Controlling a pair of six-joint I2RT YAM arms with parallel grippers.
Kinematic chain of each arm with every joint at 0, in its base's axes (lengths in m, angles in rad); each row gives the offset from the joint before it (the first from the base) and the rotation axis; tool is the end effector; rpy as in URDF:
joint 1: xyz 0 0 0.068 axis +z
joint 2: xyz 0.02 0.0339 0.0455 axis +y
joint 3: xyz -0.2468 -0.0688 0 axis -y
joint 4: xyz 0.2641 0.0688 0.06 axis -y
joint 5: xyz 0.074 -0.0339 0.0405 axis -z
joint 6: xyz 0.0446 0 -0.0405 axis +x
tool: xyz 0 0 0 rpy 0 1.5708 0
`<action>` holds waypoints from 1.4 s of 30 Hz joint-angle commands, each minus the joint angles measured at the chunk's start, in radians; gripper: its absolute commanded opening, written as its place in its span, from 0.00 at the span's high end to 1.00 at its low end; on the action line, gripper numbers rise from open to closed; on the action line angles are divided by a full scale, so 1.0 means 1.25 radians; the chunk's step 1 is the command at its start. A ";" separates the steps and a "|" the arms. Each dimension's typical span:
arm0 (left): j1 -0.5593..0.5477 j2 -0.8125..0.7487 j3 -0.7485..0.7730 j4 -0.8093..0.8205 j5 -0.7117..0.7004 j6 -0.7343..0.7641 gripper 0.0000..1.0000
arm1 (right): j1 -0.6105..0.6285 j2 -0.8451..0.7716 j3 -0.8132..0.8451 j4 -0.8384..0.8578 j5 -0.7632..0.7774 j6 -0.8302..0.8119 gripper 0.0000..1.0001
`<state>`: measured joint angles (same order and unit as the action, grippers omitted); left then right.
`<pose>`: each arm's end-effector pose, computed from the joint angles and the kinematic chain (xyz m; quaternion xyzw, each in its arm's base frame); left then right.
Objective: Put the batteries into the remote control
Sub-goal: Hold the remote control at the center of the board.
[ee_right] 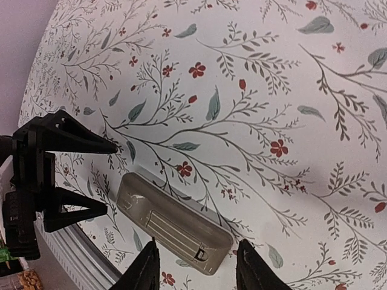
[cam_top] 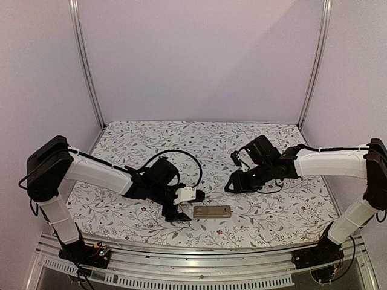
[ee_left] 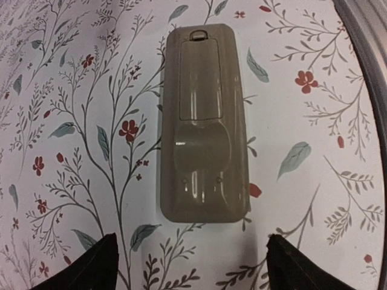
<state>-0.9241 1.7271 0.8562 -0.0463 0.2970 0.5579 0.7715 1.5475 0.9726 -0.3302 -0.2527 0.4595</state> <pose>0.1977 -0.2835 0.1013 0.6673 0.6590 -0.1956 0.2867 0.2366 0.2457 0.1748 -0.1863 0.9198 0.2844 0.1959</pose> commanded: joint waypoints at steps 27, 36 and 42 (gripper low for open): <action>-0.096 0.144 0.065 0.051 0.011 -0.105 0.44 | 0.030 0.140 -0.033 -0.011 -0.006 0.220 0.65; -0.107 0.167 0.077 0.045 -0.044 -0.122 0.48 | 0.070 0.129 0.054 -0.153 0.102 0.170 0.66; -0.113 0.168 0.076 0.046 -0.050 -0.119 0.49 | 0.084 0.140 0.058 -0.178 0.108 0.195 0.80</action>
<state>-1.0374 1.8965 0.9524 0.0437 0.2558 0.4091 0.8677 1.7088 1.0271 -0.4919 -0.1596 0.6941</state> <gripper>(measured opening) 0.522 0.236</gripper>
